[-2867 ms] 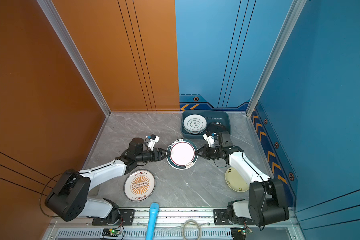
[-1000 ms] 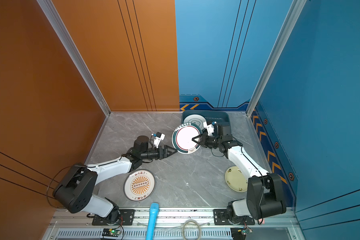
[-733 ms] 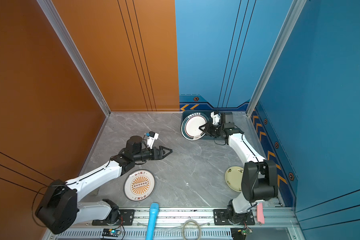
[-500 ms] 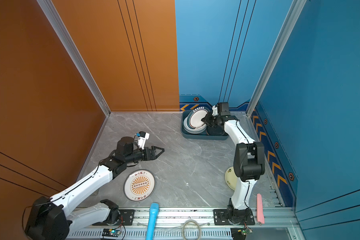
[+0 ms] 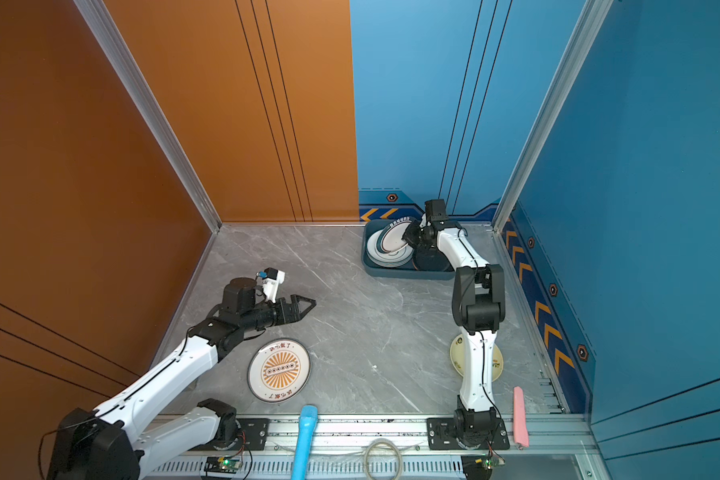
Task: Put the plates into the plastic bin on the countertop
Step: 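Lower the white plate into the bin onto the stack and open right gripper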
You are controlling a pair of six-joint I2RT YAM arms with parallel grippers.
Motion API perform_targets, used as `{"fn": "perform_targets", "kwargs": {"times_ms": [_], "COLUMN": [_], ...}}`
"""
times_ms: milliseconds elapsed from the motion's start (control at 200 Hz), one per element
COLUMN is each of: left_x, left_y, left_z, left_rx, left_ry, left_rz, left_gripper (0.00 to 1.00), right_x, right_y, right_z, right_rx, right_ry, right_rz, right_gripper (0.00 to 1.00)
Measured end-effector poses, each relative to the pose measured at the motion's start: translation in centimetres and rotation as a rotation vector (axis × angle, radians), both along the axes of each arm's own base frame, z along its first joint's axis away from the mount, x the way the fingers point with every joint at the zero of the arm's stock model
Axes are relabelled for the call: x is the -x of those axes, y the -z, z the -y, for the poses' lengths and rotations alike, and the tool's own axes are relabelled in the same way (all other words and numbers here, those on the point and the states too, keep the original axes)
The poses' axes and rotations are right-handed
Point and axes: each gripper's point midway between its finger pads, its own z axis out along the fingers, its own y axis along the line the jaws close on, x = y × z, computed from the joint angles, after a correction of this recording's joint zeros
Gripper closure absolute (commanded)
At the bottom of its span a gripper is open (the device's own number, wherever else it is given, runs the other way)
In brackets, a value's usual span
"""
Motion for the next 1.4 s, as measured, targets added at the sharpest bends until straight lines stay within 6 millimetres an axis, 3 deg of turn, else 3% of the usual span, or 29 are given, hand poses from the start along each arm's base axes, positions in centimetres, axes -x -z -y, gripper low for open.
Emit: {"fn": "perform_targets", "kwargs": {"times_ms": [205, 531, 806, 1396], "left_x": [-0.1, -0.1, 0.0, 0.3], "left_y": [0.1, 0.0, 0.0, 0.2], "left_z": [-0.4, -0.5, -0.4, -0.3], "left_rx": [-0.001, 0.004, 0.009, 0.015], "left_ry": [-0.004, 0.003, 0.011, 0.020], "left_rz": [0.000, 0.000, -0.004, -0.009], "left_gripper": [0.02, 0.02, 0.02, 0.02], "right_x": [-0.2, -0.3, 0.1, 1.9], "right_y": [2.3, 2.4, 3.2, 4.7], "right_z": [-0.6, -0.6, -0.5, 0.0], "right_rx": [-0.017, -0.019, -0.004, 0.130], "right_ry": [0.006, 0.014, 0.011, -0.048], "right_rz": [-0.051, -0.053, -0.067, -0.116], "right_gripper": [1.00, 0.73, 0.62, 0.54]}}
